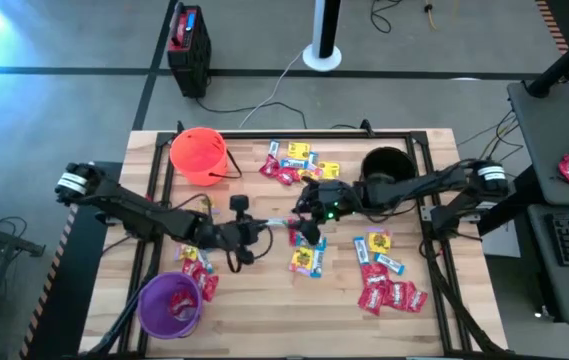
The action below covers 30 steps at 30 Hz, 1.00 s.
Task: Sort candy by brand, put in halloween buckets
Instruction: Put the white chocolate bar into the orange bucket
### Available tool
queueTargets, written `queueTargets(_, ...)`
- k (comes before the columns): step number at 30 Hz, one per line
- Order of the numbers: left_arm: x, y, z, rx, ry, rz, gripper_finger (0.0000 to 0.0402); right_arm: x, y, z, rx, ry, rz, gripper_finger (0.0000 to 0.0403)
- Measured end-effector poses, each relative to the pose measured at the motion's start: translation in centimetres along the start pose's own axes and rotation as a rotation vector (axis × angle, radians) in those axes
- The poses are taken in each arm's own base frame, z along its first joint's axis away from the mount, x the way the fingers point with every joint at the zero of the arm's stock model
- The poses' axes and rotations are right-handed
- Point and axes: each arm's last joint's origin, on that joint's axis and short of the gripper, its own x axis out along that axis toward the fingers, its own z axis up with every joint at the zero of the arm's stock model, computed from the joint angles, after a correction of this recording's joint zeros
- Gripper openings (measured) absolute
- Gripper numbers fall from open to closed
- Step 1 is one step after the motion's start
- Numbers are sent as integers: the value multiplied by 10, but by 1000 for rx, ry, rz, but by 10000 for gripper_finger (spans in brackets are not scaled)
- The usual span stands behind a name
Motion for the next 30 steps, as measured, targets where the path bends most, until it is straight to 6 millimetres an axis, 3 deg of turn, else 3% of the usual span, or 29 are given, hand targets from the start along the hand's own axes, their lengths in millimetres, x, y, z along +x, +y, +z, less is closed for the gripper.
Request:
queueTargets(7, -31, 71, 15, -137, 314, 180, 10, -32, 1, 11, -68, -87, -146, 260)
queueTargets(12, -51, 123, 15, -222, 419, 276, 10, -28, -1, 10, -133, -86, -173, 250)
queueTargets(16, -59, 157, 6, -306, 465, 252, 9, -19, -5, 3, -164, -44, -191, 249)
queueTargets(23, -58, 191, -14, -442, 518, 176, 9, -13, -7, 0, -173, -27, -199, 250)
queueTargets(30, -50, 212, -35, -450, 657, 157, 9, -13, -7, 0, -178, -27, -198, 251)
